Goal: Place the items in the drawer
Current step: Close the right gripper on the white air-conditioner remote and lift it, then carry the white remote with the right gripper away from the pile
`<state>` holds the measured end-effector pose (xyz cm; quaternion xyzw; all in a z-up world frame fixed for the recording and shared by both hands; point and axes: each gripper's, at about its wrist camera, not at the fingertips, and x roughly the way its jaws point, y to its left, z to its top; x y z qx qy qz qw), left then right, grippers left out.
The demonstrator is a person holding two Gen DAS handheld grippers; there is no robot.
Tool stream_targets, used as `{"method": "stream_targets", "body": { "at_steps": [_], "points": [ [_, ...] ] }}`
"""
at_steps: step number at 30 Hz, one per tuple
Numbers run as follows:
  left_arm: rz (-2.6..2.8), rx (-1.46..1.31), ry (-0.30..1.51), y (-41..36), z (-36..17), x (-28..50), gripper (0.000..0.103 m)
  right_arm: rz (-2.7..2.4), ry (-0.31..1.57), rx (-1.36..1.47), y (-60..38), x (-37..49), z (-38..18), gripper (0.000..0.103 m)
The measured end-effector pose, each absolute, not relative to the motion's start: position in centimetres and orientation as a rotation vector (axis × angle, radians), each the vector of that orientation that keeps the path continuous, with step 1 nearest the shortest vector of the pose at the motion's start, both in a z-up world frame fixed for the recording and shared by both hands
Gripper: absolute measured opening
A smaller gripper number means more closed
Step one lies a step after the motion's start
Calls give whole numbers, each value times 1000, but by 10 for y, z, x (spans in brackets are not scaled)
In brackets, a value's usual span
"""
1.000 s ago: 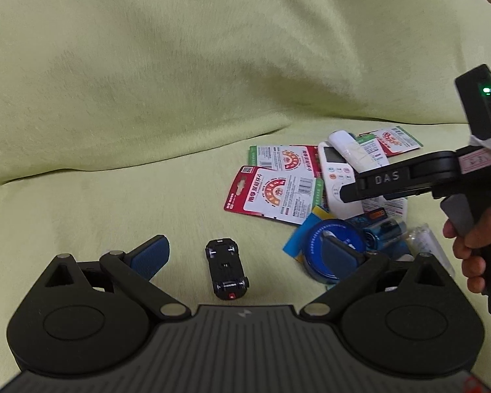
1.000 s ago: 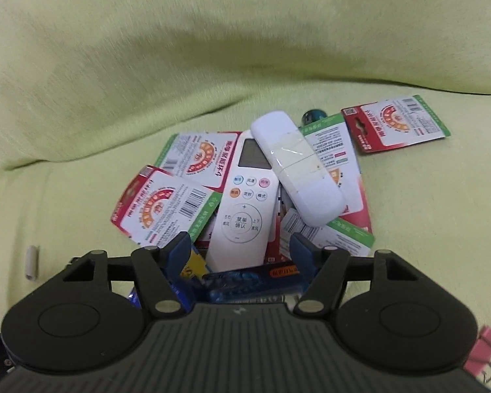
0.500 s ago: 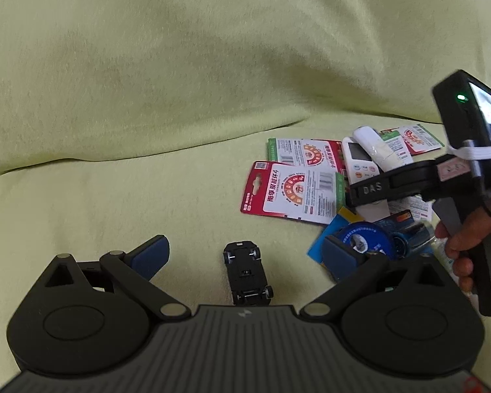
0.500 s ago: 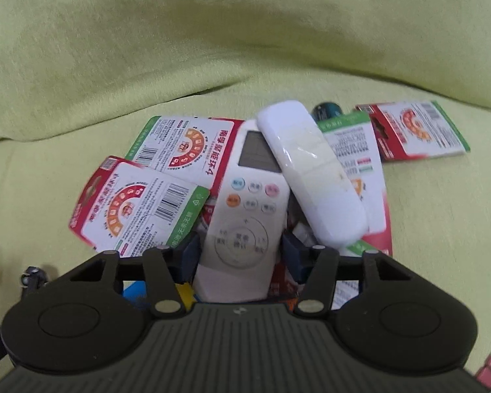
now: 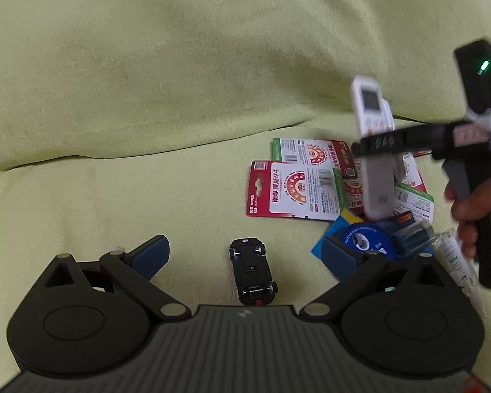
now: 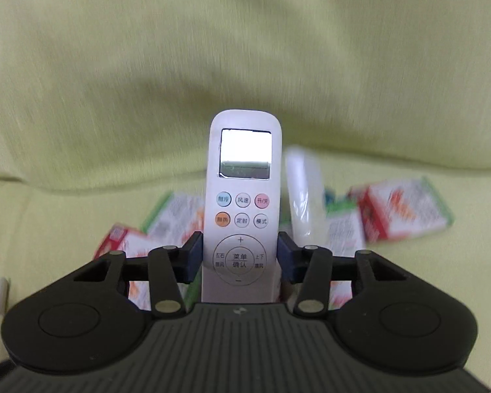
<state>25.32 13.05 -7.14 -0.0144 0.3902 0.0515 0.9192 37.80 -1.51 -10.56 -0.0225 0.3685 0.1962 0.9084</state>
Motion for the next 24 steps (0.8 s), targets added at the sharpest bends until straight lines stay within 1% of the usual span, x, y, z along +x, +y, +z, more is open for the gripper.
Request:
{"method": "stream_targets", "body": {
  "at_steps": [5,6,7,8,12,14,16,17,18,19,21,22,23,24],
  "points": [
    [103,-40,792,129,-64,249,100,425,659,-15,-40,366,-65,43],
    [101,-41,790,128,-63,247,100,427,651,-16,-46,360,-59,42],
    [98,-40,788,127,-61,246,100,432,655,-20,-54,354,-55,27],
    [96,-39,787,126,-60,244,100,439,664,-25,-62,347,-52,17],
    [74,-50,783,120,-56,233,100,428,766,-55,-100,306,-65,16],
    [59,-51,788,114,-57,228,100,407,815,-14,-124,288,-78,16],
    [43,-48,794,107,-58,223,100,394,870,60,-147,276,-93,18],
    [35,-47,797,104,-58,221,100,385,893,106,-157,274,-99,21],
    [27,-46,802,100,-59,220,100,375,903,154,-166,274,-105,31],
    [23,-45,807,96,-59,219,100,366,910,201,-173,275,-111,36],
    [15,-41,813,87,-58,217,100,352,926,259,-186,274,-120,37],
    [8,-36,812,84,-58,216,100,347,930,266,-190,271,-124,39],
    [2,-30,811,80,-58,215,100,347,933,265,-192,266,-128,42],
    [-1,-22,810,77,-58,214,100,342,936,259,-193,261,-132,49]
  ]
}}
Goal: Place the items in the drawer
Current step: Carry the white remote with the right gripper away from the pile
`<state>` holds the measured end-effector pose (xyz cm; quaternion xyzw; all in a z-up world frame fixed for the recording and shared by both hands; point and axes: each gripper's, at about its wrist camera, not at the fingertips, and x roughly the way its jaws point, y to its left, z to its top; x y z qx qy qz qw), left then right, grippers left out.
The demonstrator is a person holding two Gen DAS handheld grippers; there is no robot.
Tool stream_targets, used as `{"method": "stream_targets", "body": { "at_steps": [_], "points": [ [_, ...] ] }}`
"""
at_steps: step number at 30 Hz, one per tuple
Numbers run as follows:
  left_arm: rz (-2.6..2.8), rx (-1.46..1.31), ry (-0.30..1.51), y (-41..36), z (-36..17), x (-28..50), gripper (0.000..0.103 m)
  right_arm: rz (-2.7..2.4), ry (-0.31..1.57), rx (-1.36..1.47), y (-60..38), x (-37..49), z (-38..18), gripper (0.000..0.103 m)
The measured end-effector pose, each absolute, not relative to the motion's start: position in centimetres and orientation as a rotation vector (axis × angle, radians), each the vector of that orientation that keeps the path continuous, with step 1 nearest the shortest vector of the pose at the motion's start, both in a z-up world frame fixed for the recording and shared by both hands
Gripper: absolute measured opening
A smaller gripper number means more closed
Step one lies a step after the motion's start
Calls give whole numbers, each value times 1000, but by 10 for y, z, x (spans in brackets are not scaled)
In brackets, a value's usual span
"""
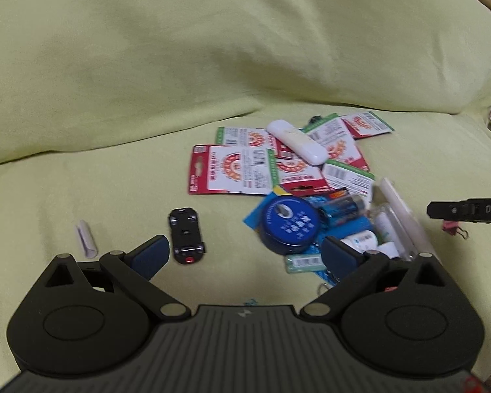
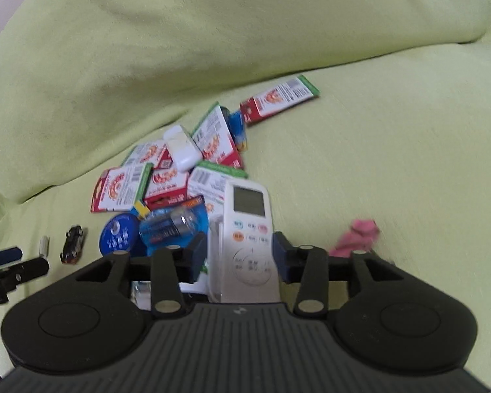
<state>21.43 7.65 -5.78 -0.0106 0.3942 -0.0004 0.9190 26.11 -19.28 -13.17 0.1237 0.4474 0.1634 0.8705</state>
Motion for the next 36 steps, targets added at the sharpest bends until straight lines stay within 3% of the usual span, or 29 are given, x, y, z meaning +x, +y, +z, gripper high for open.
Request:
{"method": "stream_targets", "body": {
  "at_steps": [2,8,12,19,29,36],
  "points": [
    [-7,-9,810,69,-59,214,100,331,928,225,-189,251,-137,53],
    [-40,-4,825,50,-63,218,100,352,927,-79,-152,227,-155,50],
    [-51,7,825,43,-63,216,100,305,980,191,-196,238,-165,42],
    [-52,2,833,40,-65,217,100,226,950,489,-264,244,-165,42],
    [-71,16,837,30,-68,217,100,303,761,-162,-189,249,-148,42],
    [-74,7,840,30,-70,218,100,362,828,-220,-165,235,-160,43]
  ]
}}
